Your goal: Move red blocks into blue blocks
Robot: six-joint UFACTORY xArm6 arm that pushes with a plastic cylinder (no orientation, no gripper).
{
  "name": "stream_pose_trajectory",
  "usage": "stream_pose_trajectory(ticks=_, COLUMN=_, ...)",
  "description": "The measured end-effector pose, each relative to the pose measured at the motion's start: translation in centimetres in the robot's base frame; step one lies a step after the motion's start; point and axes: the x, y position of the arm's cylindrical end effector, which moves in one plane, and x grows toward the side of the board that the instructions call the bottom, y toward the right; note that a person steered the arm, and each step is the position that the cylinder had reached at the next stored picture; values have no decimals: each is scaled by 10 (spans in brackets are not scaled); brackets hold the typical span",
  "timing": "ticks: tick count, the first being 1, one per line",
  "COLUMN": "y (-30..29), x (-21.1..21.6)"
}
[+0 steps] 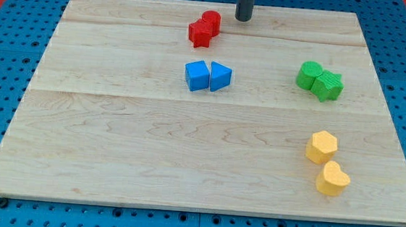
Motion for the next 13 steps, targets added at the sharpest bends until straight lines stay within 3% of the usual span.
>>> stream_pose_trajectory(ticks=4, y=-12, x=12)
stream_pose_trajectory(ticks=5, y=-70, x=21)
stream_pose_trajectory(ticks=6, y=-101, x=70)
stream_pose_trajectory(ticks=7, y=-89, x=104)
stream_pose_trajectory(ticks=8, y=-106, x=108)
stream_pose_trajectory(ticks=9, y=-81, x=105)
stream_pose_trajectory(ticks=10, y=-167, x=103)
stream_pose_trajectory(ticks=11, y=-178, x=58)
stream_pose_trajectory(ticks=12, y=-169, x=20)
stream_pose_trajectory(ticks=13, y=-124, x=21)
